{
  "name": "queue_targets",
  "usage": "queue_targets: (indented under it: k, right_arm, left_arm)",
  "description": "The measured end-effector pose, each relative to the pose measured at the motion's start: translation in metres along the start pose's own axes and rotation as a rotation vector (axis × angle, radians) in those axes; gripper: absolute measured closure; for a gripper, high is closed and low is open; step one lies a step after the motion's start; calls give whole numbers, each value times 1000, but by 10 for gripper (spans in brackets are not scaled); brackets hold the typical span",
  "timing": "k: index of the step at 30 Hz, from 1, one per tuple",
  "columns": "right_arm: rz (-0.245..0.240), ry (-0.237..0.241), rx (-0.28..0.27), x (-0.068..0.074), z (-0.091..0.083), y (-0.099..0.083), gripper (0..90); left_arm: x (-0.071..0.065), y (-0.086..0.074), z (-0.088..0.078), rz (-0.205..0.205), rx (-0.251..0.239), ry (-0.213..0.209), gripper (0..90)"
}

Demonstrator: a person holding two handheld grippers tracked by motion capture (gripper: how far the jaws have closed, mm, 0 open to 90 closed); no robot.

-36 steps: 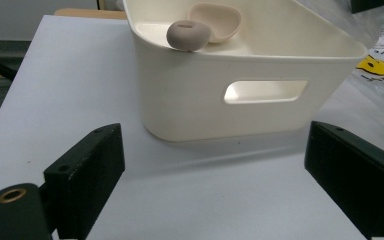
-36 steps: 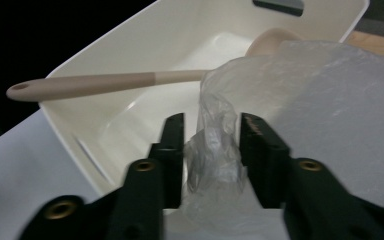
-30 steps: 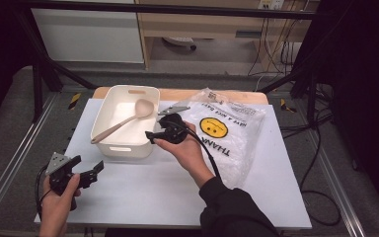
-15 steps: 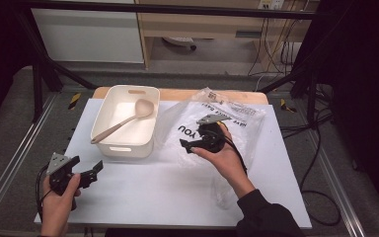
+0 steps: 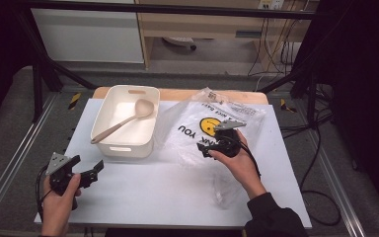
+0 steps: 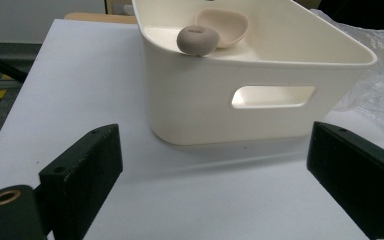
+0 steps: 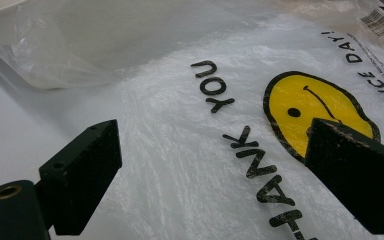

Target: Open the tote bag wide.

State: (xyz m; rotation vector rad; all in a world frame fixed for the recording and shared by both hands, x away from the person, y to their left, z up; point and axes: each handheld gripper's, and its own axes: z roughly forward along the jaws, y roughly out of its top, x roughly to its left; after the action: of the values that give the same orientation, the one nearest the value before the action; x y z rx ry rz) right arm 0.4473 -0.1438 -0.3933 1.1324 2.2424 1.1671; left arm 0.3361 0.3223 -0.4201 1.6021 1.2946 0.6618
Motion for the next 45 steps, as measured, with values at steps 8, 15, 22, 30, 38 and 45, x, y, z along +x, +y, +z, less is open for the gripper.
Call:
queue_targets:
  k: [8, 15, 22, 30, 38, 45]
  right_arm:
    - [2, -17, 34, -11, 7, -13, 84]
    - [2, -29, 49, -19, 11, -18, 85]
    - [-20, -28, 76, -21, 19, -25, 89]
    - [-16, -19, 132, -28, 28, -35, 89]
    - [-61, 12, 141, -7, 31, -34, 89]
    - [-102, 20, 125, 3, 40, -28, 90]
  left_arm:
    - [0, 0, 0, -4, 1, -10, 73]
    - [0, 0, 1, 1, 7, -13, 72]
    - [-1, 0, 0, 8, 5, -13, 72]
    - [-1, 0, 1, 0, 9, -14, 72]
    - [-2, 0, 1, 7, 13, -15, 72]
    - [-2, -1, 2, 8, 19, -17, 73]
